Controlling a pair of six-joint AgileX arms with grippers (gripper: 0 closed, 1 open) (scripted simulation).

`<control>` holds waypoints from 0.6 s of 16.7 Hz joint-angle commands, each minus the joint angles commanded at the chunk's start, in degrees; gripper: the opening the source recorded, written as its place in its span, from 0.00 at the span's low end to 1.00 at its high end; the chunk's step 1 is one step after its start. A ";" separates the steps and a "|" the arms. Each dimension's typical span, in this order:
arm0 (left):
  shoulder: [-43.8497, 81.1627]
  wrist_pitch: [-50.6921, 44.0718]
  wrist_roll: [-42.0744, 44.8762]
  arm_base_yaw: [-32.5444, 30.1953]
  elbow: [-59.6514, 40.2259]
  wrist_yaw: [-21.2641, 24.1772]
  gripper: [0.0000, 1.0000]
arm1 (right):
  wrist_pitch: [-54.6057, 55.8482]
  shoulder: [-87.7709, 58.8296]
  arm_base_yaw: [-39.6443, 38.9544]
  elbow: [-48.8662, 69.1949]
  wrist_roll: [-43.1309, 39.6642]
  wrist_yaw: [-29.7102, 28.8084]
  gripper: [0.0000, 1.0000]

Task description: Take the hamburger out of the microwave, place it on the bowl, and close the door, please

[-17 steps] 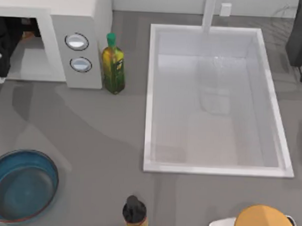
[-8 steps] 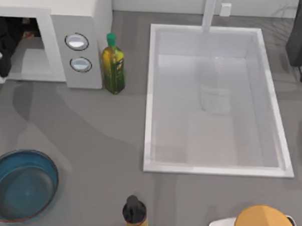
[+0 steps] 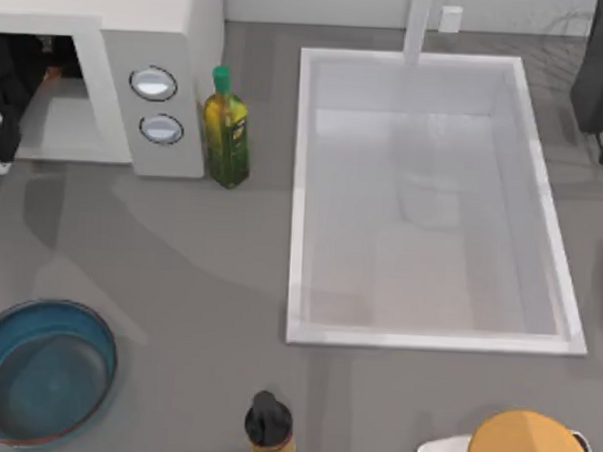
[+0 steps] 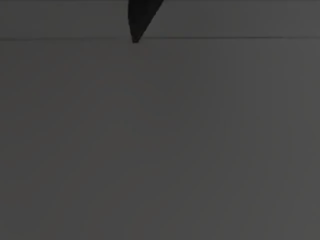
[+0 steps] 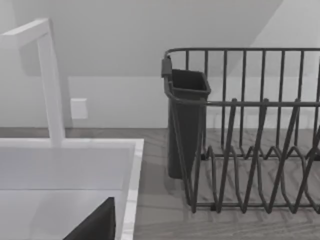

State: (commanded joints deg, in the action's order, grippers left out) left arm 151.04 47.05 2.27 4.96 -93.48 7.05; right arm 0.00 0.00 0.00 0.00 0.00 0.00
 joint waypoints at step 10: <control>-14.65 23.80 0.72 2.91 41.19 2.68 0.00 | 0.00 0.00 0.00 0.00 0.00 0.00 1.00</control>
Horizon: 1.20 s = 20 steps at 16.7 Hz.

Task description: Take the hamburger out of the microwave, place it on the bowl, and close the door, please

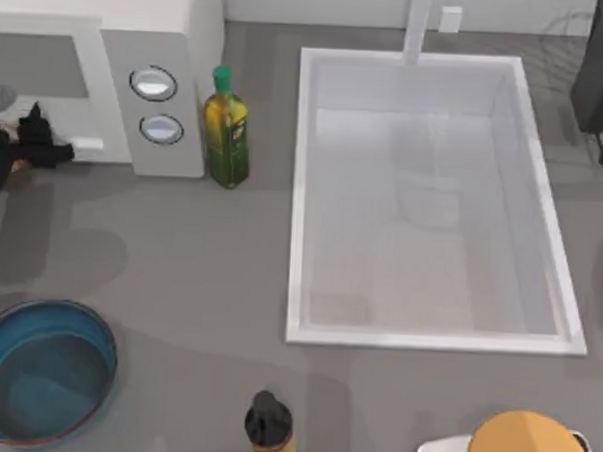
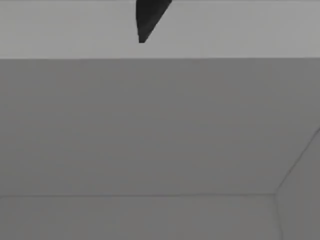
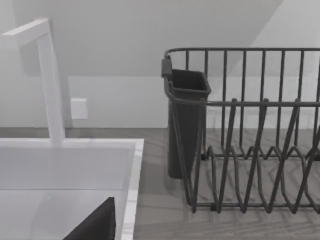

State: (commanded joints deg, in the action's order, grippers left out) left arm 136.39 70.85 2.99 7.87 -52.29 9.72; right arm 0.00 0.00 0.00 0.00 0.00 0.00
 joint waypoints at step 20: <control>-21.96 -7.18 0.45 0.85 12.45 0.75 0.00 | 0.00 0.00 0.00 0.00 0.00 0.00 1.00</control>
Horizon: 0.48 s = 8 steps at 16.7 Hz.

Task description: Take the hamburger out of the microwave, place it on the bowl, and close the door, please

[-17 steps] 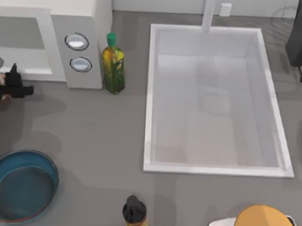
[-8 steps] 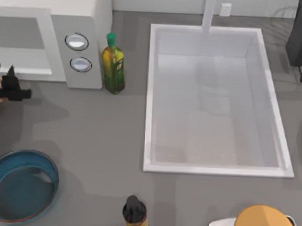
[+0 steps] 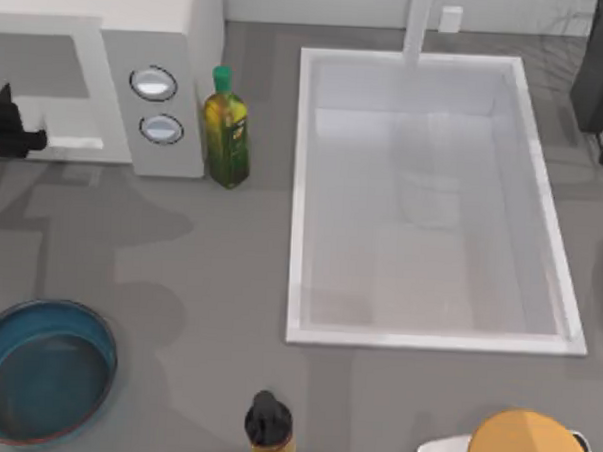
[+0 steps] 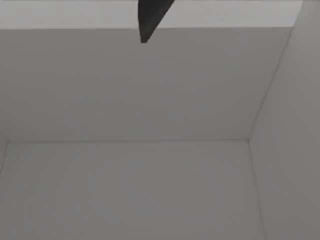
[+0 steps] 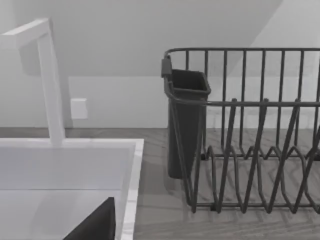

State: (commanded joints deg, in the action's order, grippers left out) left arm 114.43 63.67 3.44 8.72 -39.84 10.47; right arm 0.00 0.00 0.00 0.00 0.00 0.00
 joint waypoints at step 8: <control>-8.32 -8.67 0.05 0.03 0.01 -0.10 0.00 | 0.00 0.00 0.00 0.00 0.00 0.00 1.00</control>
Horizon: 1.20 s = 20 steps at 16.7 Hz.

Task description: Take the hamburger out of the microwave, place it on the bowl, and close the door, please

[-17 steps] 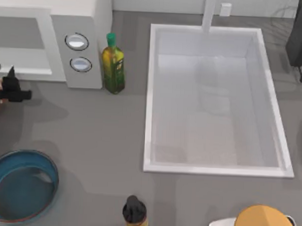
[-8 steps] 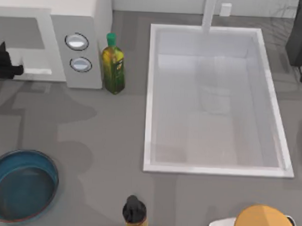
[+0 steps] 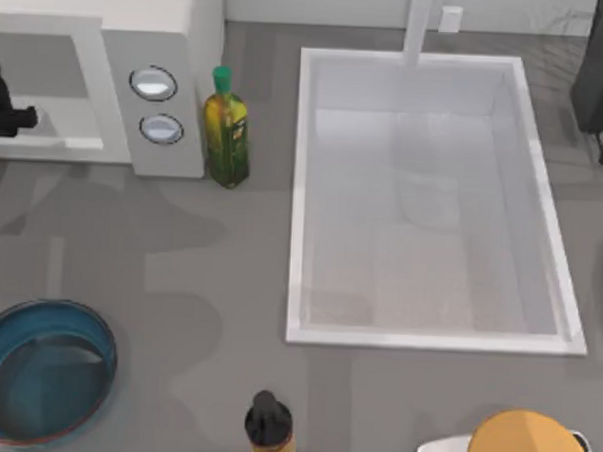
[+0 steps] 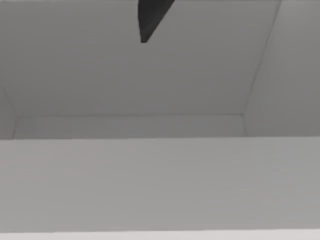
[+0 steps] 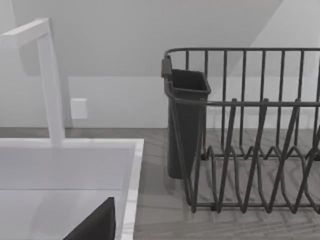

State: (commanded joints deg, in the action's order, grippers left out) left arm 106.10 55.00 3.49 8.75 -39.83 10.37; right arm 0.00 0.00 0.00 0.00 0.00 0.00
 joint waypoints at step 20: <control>2.84 -72.23 -78.75 -23.86 -28.36 -23.56 0.00 | 0.00 0.00 0.00 0.00 0.00 0.00 1.00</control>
State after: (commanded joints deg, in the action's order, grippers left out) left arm 108.94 -17.22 -75.26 -15.11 -68.19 -13.18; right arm 0.00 0.00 0.00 0.00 0.00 0.00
